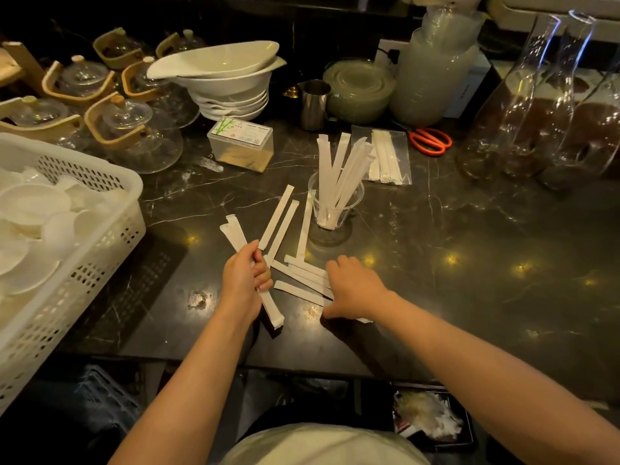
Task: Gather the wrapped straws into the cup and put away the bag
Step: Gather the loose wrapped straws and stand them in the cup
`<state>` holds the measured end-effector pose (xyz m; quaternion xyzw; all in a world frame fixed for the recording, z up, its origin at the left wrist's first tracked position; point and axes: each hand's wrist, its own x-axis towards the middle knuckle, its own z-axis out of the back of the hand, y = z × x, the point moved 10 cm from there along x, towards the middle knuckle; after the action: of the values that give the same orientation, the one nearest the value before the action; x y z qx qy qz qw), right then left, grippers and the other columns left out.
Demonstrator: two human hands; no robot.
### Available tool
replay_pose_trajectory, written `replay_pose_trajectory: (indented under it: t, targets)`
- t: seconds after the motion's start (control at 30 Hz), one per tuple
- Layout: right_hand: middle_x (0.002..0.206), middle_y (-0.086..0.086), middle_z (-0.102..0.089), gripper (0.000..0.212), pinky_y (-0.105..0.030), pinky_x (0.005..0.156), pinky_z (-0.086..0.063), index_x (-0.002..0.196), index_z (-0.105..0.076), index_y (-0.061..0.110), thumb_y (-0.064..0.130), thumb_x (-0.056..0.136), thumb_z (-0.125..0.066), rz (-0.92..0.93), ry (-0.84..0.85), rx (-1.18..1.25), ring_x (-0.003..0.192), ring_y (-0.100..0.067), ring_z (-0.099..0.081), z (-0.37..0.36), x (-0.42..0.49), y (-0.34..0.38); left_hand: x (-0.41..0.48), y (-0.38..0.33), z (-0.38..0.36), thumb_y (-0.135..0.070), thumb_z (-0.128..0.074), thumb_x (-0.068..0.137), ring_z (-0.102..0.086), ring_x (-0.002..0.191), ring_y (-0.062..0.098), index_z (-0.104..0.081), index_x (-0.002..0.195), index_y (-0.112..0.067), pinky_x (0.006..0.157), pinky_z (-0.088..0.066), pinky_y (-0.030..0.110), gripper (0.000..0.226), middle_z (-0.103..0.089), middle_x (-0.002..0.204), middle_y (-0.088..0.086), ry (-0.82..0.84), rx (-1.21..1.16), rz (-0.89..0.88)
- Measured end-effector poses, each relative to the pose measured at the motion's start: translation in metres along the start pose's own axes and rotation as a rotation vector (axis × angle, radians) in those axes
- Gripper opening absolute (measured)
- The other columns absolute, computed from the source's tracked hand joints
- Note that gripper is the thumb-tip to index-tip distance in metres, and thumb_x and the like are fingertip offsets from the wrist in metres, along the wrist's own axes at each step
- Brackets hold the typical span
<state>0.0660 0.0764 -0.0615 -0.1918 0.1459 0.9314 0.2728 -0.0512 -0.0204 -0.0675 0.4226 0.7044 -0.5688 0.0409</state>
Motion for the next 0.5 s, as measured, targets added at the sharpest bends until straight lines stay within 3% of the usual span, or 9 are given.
replay_pose_trajectory:
  t: [0.17,0.37,0.5]
  targets:
    - [0.112,-0.018,-0.053,0.029,-0.037,0.073,-0.042,0.106,-0.045,0.003,0.013,0.081,-0.055,0.014,-0.021,-0.035,0.101,-0.033,-0.051,-0.001,0.005,0.012,-0.001,0.003,0.0,-0.02,-0.04,0.09,-0.023,0.026,0.005,-0.038,0.054,-0.015,0.031,-0.02,0.017,0.037,-0.03,0.03,-0.008,0.008,-0.006,0.004]
    - [0.109,-0.021,-0.055,0.017,-0.036,0.068,-0.039,0.106,-0.043,0.004,0.006,0.091,-0.037,0.033,-0.034,-0.085,0.095,-0.034,-0.054,-0.005,0.0,0.014,0.0,0.005,0.003,-0.02,-0.041,0.09,-0.023,0.027,0.005,-0.038,0.055,-0.015,0.032,-0.019,0.018,0.036,-0.03,0.031,-0.008,-0.003,-0.006,0.008]
    - [0.111,-0.021,-0.054,0.017,-0.036,0.071,-0.041,0.107,-0.041,0.004,0.003,0.09,-0.037,0.009,-0.007,-0.056,0.096,-0.034,-0.053,-0.008,-0.001,0.008,0.003,0.007,0.007,-0.019,-0.041,0.09,-0.022,0.027,0.004,-0.038,0.055,-0.014,0.032,-0.018,0.018,0.035,-0.029,0.03,-0.005,-0.023,-0.022,0.012]
